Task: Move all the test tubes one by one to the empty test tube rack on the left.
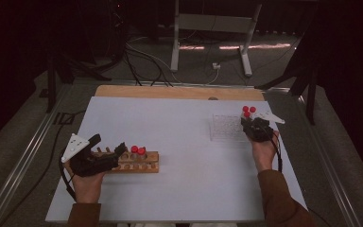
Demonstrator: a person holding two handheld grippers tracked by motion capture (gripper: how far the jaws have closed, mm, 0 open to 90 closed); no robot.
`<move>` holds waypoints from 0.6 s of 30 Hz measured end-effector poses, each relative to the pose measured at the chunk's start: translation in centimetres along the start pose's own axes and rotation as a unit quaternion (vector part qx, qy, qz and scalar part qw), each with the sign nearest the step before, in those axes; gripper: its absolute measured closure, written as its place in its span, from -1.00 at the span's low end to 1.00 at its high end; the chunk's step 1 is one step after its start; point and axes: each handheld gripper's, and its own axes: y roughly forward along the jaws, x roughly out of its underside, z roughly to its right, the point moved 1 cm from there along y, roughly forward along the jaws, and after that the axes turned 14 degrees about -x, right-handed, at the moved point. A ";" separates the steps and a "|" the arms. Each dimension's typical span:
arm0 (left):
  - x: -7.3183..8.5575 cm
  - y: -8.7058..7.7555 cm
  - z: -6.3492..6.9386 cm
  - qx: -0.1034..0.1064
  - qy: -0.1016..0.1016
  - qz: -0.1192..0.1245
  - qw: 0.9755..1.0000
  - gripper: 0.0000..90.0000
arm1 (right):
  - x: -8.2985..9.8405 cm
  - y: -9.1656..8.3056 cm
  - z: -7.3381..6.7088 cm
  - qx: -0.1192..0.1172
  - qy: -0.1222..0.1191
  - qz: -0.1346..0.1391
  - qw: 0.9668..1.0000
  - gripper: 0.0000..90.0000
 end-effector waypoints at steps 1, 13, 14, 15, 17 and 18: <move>0.0 0.0 0.0 0.000 -0.001 -0.001 1.000 -0.99 | 0.0 0.1 0.0 0.001 0.000 0.000 1.000 0.62; 0.0 0.0 -0.1 -0.001 -0.003 -0.001 1.000 -0.99 | -0.5 -0.7 0.0 -0.002 -0.001 0.022 1.000 0.65; 0.0 0.0 -0.1 -0.001 -0.003 -0.001 1.000 -0.99 | -0.6 -0.8 0.0 -0.002 -0.003 0.025 1.000 0.65; 0.0 0.0 -0.1 0.000 -0.003 -0.001 1.000 -0.99 | -0.6 -0.9 0.0 -0.003 -0.002 0.028 1.000 0.65; 0.0 0.0 -0.2 0.000 -0.004 -0.001 1.000 -0.99 | -0.8 -1.2 0.0 -0.005 -0.001 0.034 0.999 0.65; 0.0 0.0 -0.2 0.000 -0.004 -0.002 1.000 -0.99 | -0.8 -1.3 0.0 -0.006 -0.001 0.036 0.999 0.65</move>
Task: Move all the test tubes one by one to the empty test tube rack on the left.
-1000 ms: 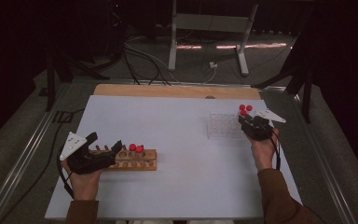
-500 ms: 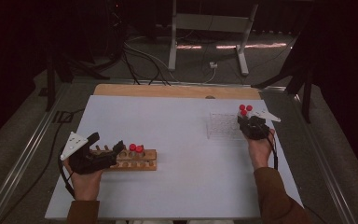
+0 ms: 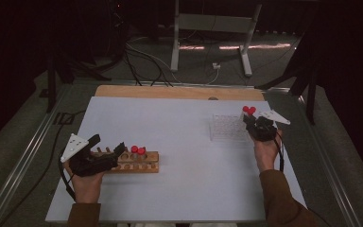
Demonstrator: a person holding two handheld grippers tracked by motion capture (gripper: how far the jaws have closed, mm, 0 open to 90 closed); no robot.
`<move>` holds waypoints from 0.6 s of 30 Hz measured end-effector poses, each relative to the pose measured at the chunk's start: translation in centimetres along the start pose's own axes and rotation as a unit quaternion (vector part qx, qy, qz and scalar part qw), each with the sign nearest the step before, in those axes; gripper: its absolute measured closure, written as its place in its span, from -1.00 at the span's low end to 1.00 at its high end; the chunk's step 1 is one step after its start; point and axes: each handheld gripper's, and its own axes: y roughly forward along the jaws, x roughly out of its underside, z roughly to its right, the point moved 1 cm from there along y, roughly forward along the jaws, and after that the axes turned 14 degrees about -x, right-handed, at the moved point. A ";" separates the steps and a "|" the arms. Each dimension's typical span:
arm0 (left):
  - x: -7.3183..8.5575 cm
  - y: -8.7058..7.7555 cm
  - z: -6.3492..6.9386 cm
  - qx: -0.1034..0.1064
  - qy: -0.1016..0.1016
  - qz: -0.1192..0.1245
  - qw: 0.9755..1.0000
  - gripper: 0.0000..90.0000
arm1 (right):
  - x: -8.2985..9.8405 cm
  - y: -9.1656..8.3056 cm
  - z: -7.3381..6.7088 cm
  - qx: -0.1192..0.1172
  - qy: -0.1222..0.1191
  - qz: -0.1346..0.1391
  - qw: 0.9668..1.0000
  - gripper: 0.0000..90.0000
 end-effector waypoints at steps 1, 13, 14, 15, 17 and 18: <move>0.0 0.0 0.0 0.000 0.000 -0.001 1.000 -0.99 | -0.1 -0.1 0.0 -0.001 -0.002 0.002 1.000 0.65; 0.0 0.0 -0.2 0.002 -0.006 -0.004 1.000 -0.99 | -1.5 -1.7 -0.4 -0.011 -0.022 0.023 0.999 0.66; 0.0 0.0 -0.2 0.002 -0.007 -0.004 1.000 -0.99 | -1.6 -1.9 -0.5 -0.013 -0.024 0.024 0.999 0.66; 0.0 0.0 -0.2 0.003 -0.007 -0.004 1.000 -0.99 | -1.7 -2.0 -0.6 -0.013 -0.024 0.025 0.999 0.66; 0.0 0.0 -0.2 0.002 -0.008 -0.003 1.000 -0.99 | -1.9 -2.2 -0.7 -0.016 -0.027 0.028 0.999 0.66; 0.0 0.0 -0.3 0.003 -0.009 -0.003 1.000 -0.99 | -2.0 -2.4 -0.8 -0.017 -0.029 0.030 0.999 0.65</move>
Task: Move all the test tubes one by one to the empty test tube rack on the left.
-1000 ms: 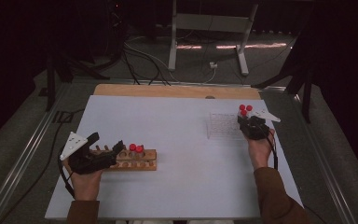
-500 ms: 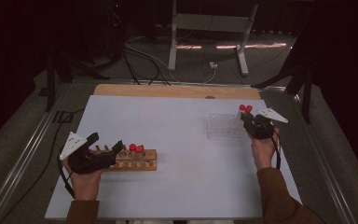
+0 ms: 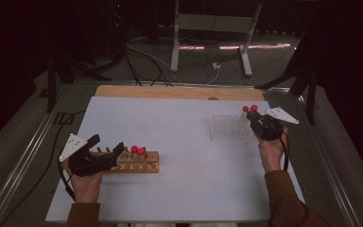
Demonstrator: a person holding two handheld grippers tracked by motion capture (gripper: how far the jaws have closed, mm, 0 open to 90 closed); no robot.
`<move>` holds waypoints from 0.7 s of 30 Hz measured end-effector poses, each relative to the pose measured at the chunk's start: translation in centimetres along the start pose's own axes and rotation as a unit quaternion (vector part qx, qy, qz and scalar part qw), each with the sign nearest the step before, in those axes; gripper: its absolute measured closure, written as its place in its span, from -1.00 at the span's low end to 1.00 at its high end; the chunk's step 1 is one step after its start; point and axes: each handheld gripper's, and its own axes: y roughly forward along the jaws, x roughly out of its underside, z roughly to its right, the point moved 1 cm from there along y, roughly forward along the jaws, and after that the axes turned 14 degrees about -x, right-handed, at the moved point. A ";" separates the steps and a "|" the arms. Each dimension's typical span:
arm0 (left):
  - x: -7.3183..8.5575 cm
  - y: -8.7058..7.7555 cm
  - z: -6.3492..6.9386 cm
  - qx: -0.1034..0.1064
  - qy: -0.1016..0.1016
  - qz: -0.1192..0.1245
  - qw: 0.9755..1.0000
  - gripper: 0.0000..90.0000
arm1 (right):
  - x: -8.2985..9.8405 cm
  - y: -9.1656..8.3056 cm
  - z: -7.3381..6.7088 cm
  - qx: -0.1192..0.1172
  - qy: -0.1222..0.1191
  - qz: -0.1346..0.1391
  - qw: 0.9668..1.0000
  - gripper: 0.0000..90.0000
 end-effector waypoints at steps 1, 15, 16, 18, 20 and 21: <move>0.0 0.0 0.0 0.000 0.000 0.000 1.000 -0.99 | -0.2 -0.1 -0.1 -0.002 -0.002 0.002 1.000 0.66; 0.0 0.0 0.0 0.000 0.000 0.000 1.000 -0.99 | -0.8 -1.4 -2.7 -0.066 -0.021 0.004 0.998 0.66; 0.0 -0.1 0.0 0.000 0.000 0.000 1.000 -0.99 | -0.7 -1.5 -3.0 -0.070 -0.023 0.005 0.997 0.65; 0.0 -0.1 0.0 0.001 0.000 0.001 1.000 -0.99 | -0.6 -1.6 -3.3 -0.079 -0.026 0.004 0.997 0.65; 0.0 -0.1 0.0 0.001 -0.001 0.002 1.000 -0.99 | -0.4 -1.7 -3.7 -0.086 -0.030 0.001 0.996 0.66; -0.1 -0.1 0.0 0.001 -0.001 0.002 1.000 -0.99 | -0.3 -1.7 -3.9 -0.090 -0.032 0.000 0.995 0.66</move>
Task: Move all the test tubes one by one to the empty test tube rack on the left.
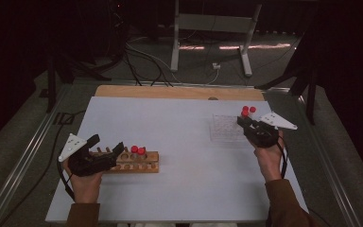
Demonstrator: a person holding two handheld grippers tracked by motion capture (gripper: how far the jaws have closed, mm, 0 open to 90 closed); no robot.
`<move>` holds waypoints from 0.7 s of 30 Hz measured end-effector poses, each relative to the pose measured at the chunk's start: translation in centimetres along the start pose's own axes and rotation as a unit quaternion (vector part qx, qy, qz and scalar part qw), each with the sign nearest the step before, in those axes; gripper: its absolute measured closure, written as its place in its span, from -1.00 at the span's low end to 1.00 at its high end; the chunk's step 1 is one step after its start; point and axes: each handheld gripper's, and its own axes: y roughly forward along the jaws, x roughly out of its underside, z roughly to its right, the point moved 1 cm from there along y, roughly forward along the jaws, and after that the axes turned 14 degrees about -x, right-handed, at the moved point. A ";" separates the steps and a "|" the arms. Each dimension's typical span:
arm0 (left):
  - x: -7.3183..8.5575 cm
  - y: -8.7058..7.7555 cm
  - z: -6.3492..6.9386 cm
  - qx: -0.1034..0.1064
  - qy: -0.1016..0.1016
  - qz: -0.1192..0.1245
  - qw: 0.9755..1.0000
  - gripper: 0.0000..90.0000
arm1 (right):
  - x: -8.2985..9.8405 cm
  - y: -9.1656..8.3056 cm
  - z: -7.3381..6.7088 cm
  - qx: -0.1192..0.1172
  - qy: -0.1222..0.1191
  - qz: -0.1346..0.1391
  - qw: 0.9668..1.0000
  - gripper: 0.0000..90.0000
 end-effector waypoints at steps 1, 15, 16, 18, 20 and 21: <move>0.0 0.0 0.0 0.000 0.000 0.000 1.000 -0.99 | 0.1 0.0 -0.2 -0.003 -0.002 -0.001 1.000 0.65; -0.3 -0.2 1.1 0.007 0.010 0.003 1.000 -0.99 | 1.7 -0.5 -1.6 -0.051 0.006 0.001 0.999 0.65; -0.4 -0.2 1.2 0.011 0.008 0.003 1.000 -0.99 | 1.9 -0.5 -1.6 -0.056 0.004 0.000 0.998 0.65; -0.5 -0.3 1.6 0.016 0.008 0.003 1.000 -0.99 | 2.0 -0.2 -1.8 -0.062 -0.001 -0.006 0.998 0.65; -0.7 -0.4 2.1 0.021 0.010 0.003 1.000 -0.99 | 2.1 0.0 -1.9 -0.074 0.007 -0.004 0.997 0.65; -0.9 -0.4 2.4 0.023 0.011 0.003 1.000 -0.99 | 2.1 0.1 -2.0 -0.077 0.007 -0.005 0.997 0.65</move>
